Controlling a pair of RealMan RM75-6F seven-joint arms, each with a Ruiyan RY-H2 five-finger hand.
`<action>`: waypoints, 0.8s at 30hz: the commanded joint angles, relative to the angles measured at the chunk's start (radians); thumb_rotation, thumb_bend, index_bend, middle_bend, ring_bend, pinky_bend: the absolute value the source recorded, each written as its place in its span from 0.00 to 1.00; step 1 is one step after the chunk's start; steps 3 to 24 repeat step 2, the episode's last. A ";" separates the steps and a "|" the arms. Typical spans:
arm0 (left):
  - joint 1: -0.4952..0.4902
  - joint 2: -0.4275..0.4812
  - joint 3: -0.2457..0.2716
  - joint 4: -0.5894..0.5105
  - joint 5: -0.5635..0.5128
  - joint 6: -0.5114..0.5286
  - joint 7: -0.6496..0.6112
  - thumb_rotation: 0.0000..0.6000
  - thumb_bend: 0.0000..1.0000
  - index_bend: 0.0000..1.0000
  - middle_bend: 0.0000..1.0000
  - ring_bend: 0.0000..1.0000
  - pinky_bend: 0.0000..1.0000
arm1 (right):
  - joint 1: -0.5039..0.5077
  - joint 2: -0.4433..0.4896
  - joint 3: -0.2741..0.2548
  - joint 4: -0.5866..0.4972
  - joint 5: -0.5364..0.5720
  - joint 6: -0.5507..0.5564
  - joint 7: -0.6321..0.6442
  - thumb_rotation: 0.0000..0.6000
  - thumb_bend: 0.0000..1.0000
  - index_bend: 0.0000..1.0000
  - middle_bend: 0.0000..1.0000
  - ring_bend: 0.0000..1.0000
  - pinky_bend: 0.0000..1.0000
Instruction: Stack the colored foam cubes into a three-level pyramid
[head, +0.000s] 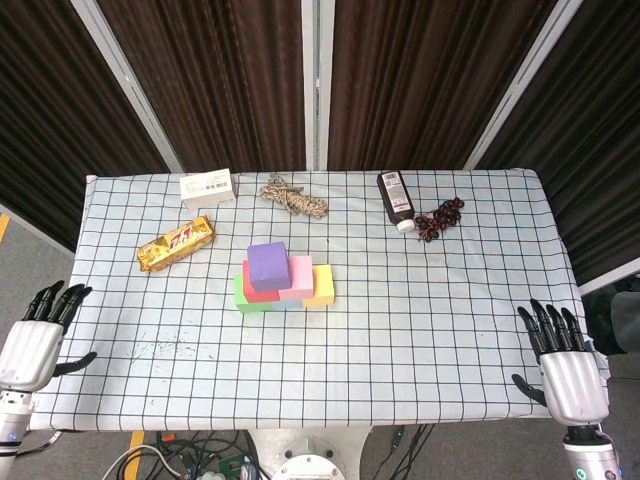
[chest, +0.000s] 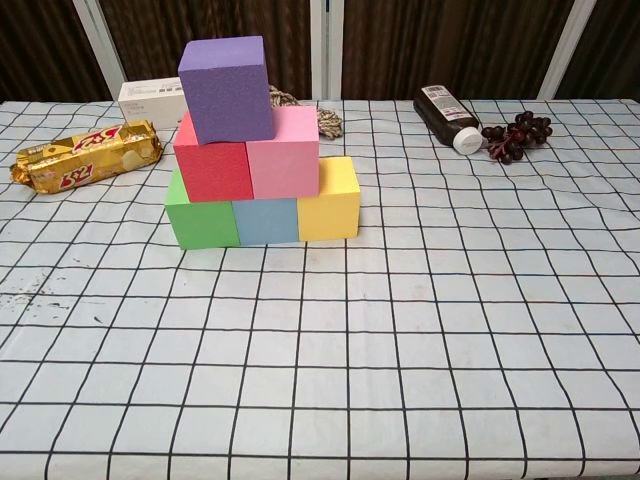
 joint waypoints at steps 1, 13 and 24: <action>0.007 -0.008 -0.001 0.009 0.004 0.013 -0.011 1.00 0.00 0.10 0.10 0.00 0.11 | -0.004 0.000 0.010 0.002 -0.007 -0.009 0.007 1.00 0.00 0.00 0.00 0.00 0.00; 0.008 -0.009 -0.002 0.010 0.004 0.015 -0.016 1.00 0.00 0.10 0.10 0.00 0.11 | -0.005 0.000 0.012 0.002 -0.010 -0.011 0.008 1.00 0.00 0.00 0.00 0.00 0.00; 0.008 -0.009 -0.002 0.010 0.004 0.015 -0.016 1.00 0.00 0.10 0.10 0.00 0.11 | -0.005 0.000 0.012 0.002 -0.010 -0.011 0.008 1.00 0.00 0.00 0.00 0.00 0.00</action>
